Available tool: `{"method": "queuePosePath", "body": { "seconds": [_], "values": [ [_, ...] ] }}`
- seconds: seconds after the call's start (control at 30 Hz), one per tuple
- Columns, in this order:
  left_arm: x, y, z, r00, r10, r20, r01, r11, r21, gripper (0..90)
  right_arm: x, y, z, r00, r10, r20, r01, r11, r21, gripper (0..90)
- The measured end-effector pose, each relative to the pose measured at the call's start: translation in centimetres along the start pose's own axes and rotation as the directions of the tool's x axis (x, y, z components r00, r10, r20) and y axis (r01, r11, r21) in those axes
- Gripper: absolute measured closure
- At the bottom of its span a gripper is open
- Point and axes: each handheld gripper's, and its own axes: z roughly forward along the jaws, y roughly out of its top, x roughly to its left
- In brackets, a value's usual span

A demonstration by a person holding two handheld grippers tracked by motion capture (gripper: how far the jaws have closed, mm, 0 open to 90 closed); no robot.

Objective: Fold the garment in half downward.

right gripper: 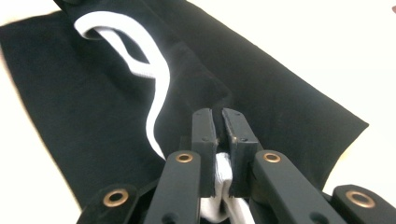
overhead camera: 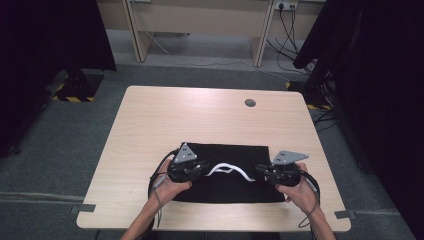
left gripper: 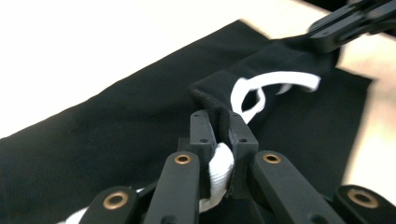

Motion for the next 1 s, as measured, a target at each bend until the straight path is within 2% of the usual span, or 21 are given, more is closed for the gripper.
{"method": "queuePosePath", "body": {
  "seconds": [0.13,0.2,0.3,0.33,0.4,0.5,0.57,0.6,0.63,0.73,0.87,0.93,1.0],
  "values": [
    [-1.3,-1.3,-1.2,0.9994,0.033,0.009,-0.033,0.9993,0.015,84.0,1.0,-0.9,-1.1,0.9998,-0.017,0.013,0.017,1.0,-0.024,84.8],
    [-1.9,-2.5,-1.6,0.9992,0.033,0.022,-0.034,0.9993,0.018,84.0,1.6,-1.6,-1.5,0.9997,-0.021,0.012,0.021,0.999,-0.034,84.8],
    [-2.5,-4.0,-1.6,0.9983,0.058,0.005,-0.059,0.9973,0.044,83.5,2.5,-2.9,-1.7,0.9994,-0.031,0.017,0.032,0.999,-0.032,84.5],
    [-2.5,-4.5,-1.6,0.9986,0.052,0.007,-0.052,0.9974,0.05,83.1,2.8,-3.3,-1.6,0.9992,-0.034,0.019,0.034,0.999,-0.025,84.1],
    [-2.4,-5.4,-1.3,0.9995,0.027,0.016,-0.028,0.9976,0.063,81.3,3.1,-4.2,-1.5,0.9999,-0.009,0.011,0.009,1.0,-0.017,79.0],
    [-2.3,-6.1,-1.3,0.998,-0.015,0.062,0.01,0.9963,0.085,73.2,3.3,-4.9,-1.4,0.9997,0.022,-0.014,-0.022,1.0,-0.005,70.8],
    [-2.3,-6.1,-1.5,0.9959,-0.064,0.064,0.059,0.9952,0.078,62.2,3.2,-4.9,-1.9,0.9991,0.043,-0.007,-0.043,0.999,-0.019,63.7],
    [-2.2,-6.0,-1.6,0.9953,-0.082,0.051,0.078,0.9945,0.07,52.8,3.1,-4.7,-2.2,0.9985,0.055,0.002,-0.055,0.998,-0.03,59.7],
    [-2.1,-5.8,-1.8,0.9951,-0.091,0.038,0.089,0.9947,0.051,47.2,2.8,-4.4,-2.4,0.9976,0.067,0.017,-0.066,0.997,-0.044,58.7],
    [-1.6,-4.8,-2.2,0.9901,-0.135,0.038,0.135,0.9908,-0.002,40.8,2.0,-3.3,-2.8,0.9959,0.085,0.033,-0.082,0.994,-0.078,57.4],
    [-1.5,-3.6,-2.2,0.9894,-0.143,0.027,0.144,0.9892,-0.027,36.3,1.3,-2.2,-1.8,0.9952,0.09,0.037,-0.088,0.994,-0.068,56.5],
    [-1.4,-3.4,-1.9,0.9897,-0.143,0.001,0.143,0.9896,-0.011,35.1,1.2,-1.9,-1.1,0.9951,0.09,0.04,-0.088,0.995,-0.051,56.5],
    [-1.3,-3.7,-1.3,0.9921,-0.12,-0.037,0.121,0.9921,0.032,33.8,1.2,-2.0,-0.4,0.9953,0.087,0.043,-0.085,0.996,-0.03,56.3]
  ]
}}
